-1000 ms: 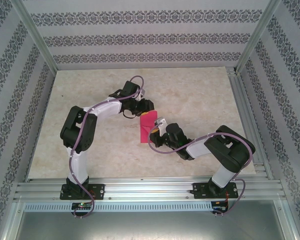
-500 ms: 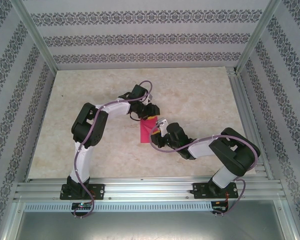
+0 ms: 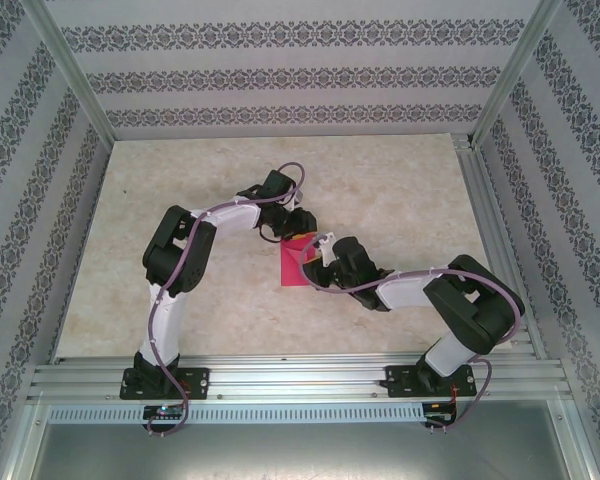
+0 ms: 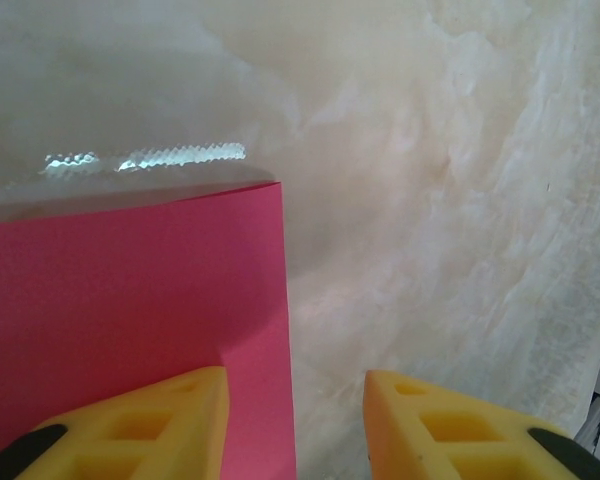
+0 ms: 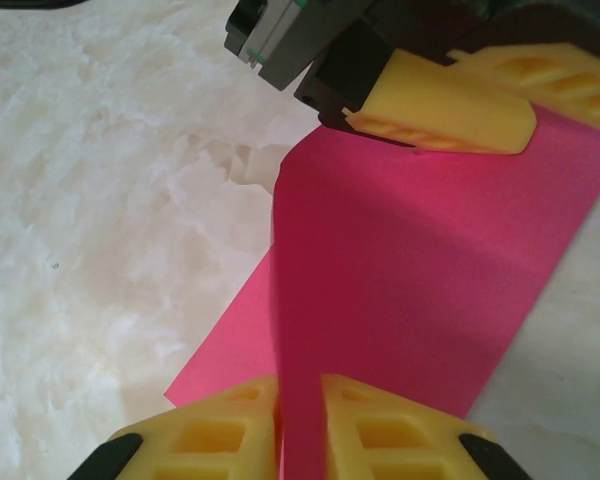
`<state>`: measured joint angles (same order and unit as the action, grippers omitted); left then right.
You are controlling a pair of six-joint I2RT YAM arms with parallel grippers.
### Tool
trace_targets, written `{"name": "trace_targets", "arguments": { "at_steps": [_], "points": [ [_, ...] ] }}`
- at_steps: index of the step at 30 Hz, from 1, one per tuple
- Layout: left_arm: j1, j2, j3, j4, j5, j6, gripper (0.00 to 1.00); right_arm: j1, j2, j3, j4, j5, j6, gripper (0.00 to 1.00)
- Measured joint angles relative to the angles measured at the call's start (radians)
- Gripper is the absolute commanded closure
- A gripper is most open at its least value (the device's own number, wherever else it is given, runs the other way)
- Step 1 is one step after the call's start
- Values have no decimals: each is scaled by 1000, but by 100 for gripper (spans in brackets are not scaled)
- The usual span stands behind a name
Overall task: Fold a paper plane with a square sheet of paper (pick it up from the middle)
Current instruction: Fold the triangle a second time at the center of the table.
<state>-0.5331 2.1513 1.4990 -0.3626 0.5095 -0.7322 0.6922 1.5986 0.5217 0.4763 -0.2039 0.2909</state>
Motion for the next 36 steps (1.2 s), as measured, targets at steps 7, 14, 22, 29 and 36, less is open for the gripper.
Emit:
{"name": "trace_targets", "arguments": {
  "at_steps": [7, 14, 22, 29, 36],
  "points": [
    [0, 0, 0, -6, -13, 7, 58, -60, 0, 36, -53, -95, 39, 91],
    [0, -13, 18, -18, -41, 23, 53, -126, 59, 92, -77, -224, 101, 90],
    [0, -84, 18, -28, -82, 26, 51, -161, 117, 109, -104, -316, 161, 89],
    [0, -179, -49, -23, -113, 27, 55, -193, 142, 120, -102, -369, 187, 89],
    [0, -232, -143, -19, -135, 28, 59, -204, 198, 145, -102, -417, 209, 90]
  ]
}}
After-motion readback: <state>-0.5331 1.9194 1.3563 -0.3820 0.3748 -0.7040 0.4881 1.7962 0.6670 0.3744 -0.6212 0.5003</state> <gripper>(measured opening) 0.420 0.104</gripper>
